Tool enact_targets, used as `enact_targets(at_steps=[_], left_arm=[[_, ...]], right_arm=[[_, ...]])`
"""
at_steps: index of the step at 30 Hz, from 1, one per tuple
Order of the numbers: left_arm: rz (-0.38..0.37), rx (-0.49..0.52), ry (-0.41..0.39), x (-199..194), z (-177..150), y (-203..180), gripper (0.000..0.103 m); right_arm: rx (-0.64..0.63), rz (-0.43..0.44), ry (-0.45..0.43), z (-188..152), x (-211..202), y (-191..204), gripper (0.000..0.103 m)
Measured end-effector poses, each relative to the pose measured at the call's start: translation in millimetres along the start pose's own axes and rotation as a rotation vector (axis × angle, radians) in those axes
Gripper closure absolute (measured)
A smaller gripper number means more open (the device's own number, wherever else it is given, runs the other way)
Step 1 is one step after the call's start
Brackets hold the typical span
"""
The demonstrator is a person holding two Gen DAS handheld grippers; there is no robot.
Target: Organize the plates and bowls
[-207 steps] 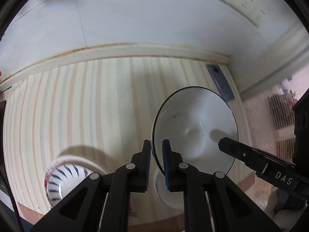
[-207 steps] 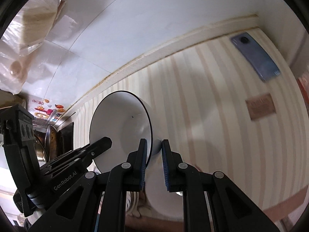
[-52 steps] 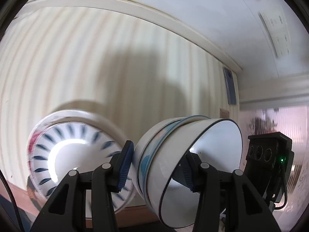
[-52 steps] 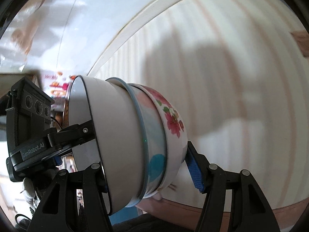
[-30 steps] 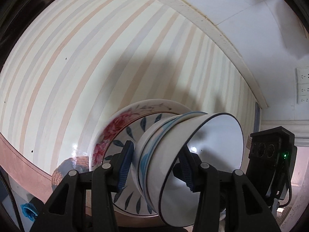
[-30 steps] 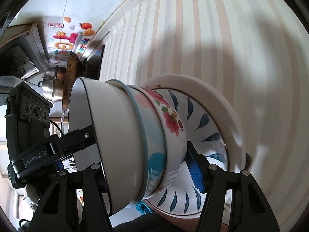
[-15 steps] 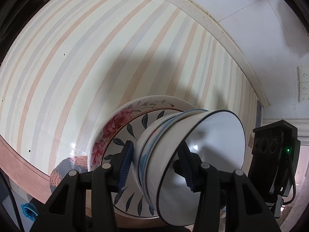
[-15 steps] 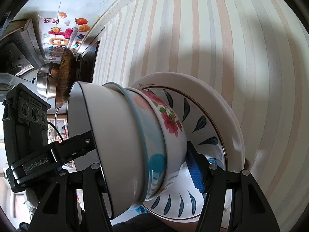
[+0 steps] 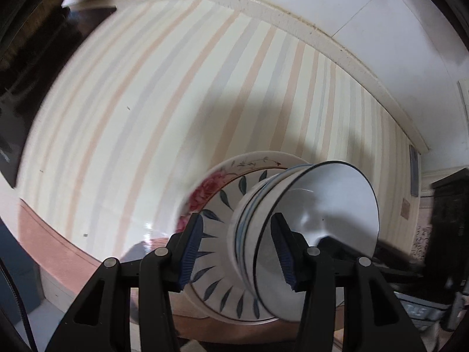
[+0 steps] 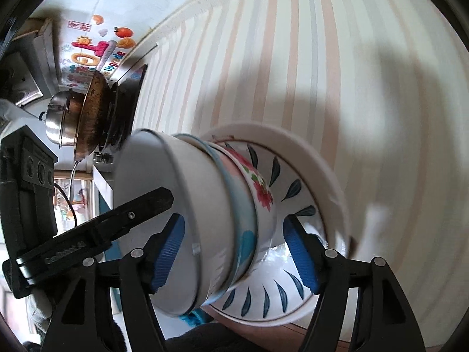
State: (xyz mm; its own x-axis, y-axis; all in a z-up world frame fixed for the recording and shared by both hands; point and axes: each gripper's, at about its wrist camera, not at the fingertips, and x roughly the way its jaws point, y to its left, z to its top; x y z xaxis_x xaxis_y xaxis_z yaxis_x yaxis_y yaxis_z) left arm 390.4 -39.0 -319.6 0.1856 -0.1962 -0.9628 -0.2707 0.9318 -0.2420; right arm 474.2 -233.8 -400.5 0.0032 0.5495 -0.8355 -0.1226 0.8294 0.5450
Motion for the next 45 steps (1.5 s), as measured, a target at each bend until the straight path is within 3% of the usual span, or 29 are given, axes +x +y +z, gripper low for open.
enact_targets(at_steps=[1,3,7,14,18,23,26,27,34,39,45], left_arm=[[0.019,0.011,-0.022,-6.0,-1.5,-0.8,0.045],[0.054,0.023,-0.066,-18.3,-4.7,-1.7,0.017],[0.076,0.033,-0.138,-41.3,-12.9,-0.8,0.011],[0.097,0.083,-0.250,-85.3,-32.6,-5.1,0.011],[0.089,0.133,-0.291,-109.0,-47.0,-5.0,0.010],[0.096,0.226,-0.387,-153.1,-87.2,-2.5,0.010],[0.095,0.266,-0.451,-181.6,-113.6,5.0,0.009],[0.091,0.276,-0.464,-189.0,-120.6,7.0,0.000],[0.066,0.337,-0.570,-244.4,-185.7,28.2,0.000],[0.060,0.364,-0.619,-273.4,-231.3,41.6,0.000],[0.063,0.362,-0.656,-296.5,-264.2,49.5,0.000]], right_arm=[[-0.021,-0.024,-0.011,-0.3,-6.5,3.9,0.021],[-0.061,-0.081,-0.046,-2.5,-23.2,12.1,0.013],[-0.132,-0.196,-0.105,-9.4,-50.1,26.5,0.009],[-0.167,-0.303,-0.257,-34.0,-96.1,50.9,0.005],[-0.133,-0.313,-0.318,-60.0,-116.1,63.3,0.005],[-0.092,-0.331,-0.398,-101.1,-136.1,85.8,0.004],[-0.073,-0.337,-0.467,-138.2,-155.7,107.9,0.004],[-0.069,-0.339,-0.494,-151.0,-162.5,117.0,0.004],[-0.079,-0.386,-0.671,-254.9,-205.0,182.9,0.002],[-0.076,-0.410,-0.725,-311.8,-218.2,216.8,0.001],[-0.092,-0.430,-0.760,-364.6,-230.7,246.8,0.001]])
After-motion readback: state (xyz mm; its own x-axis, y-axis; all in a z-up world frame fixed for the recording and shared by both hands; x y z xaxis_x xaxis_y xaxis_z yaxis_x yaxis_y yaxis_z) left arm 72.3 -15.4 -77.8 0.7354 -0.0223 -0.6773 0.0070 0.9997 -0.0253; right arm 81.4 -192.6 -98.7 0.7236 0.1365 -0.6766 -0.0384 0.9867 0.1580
